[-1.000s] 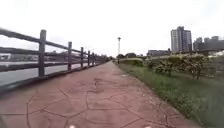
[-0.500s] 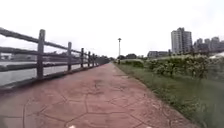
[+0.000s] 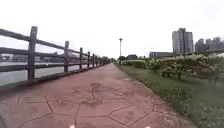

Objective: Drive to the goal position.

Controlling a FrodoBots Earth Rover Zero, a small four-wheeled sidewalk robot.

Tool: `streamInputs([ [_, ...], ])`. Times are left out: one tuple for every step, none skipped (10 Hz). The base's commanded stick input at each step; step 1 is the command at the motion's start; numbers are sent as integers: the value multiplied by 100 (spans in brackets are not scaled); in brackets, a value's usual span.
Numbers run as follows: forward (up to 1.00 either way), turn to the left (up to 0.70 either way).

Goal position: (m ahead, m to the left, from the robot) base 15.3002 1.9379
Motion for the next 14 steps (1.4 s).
streamInputs([
  [35, 0],
  [100, 1],
  [100, 1],
  [100, 1],
  [100, 1],
  [100, 1],
  [100, 1],
  [100, 1],
  [100, 1],
  [100, 1],
  [100, 1],
  [100, 1],
  [100, 1],
  [100, 1],
])
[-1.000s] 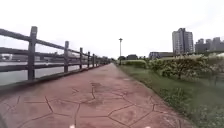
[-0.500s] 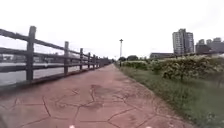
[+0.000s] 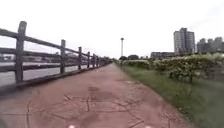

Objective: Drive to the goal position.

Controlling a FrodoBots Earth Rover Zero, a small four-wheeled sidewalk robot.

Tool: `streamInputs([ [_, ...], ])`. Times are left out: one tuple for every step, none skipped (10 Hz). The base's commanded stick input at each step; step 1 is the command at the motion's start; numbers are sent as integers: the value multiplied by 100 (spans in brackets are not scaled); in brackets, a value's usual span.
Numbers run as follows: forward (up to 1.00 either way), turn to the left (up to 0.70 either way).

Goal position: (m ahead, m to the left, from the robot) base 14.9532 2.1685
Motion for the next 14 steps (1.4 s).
streamInputs([
  [100, 1],
  [100, 1],
  [100, 1],
  [100, 1],
  [100, 1],
  [100, 1],
  [100, 1],
  [100, 1],
  [100, 1],
  [100, 1],
  [100, 1],
  [100, 1],
  [100, 1],
  [100, 1],
])
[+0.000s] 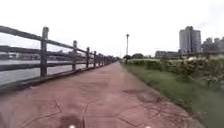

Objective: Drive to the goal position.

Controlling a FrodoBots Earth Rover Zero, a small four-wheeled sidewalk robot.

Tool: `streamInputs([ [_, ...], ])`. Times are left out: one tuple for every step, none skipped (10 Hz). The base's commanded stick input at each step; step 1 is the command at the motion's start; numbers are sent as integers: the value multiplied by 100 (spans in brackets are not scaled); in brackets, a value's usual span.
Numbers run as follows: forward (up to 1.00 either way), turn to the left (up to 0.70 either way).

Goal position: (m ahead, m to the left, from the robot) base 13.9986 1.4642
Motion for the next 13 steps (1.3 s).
streamInputs([
  [100, 1],
  [100, 1],
  [100, 1],
  [100, 1],
  [100, 1],
  [100, 1],
  [100, 1],
  [100, 1],
  [100, 1],
  [100, 1],
  [100, 1],
  [100, 1],
  [100, 1],
])
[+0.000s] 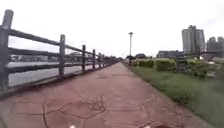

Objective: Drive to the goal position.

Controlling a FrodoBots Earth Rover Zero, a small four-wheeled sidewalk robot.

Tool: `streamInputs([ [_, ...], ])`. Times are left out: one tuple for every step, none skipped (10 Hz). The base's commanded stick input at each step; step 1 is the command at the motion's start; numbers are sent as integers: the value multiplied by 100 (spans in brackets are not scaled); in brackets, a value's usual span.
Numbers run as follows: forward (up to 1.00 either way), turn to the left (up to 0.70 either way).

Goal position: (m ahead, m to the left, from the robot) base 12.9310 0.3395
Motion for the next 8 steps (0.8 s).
streamInputs([
  [100, 1],
  [100, 1],
  [100, 1],
  [100, -15],
  [100, -15],
  [100, 1],
  [100, 1],
  [100, 1],
])
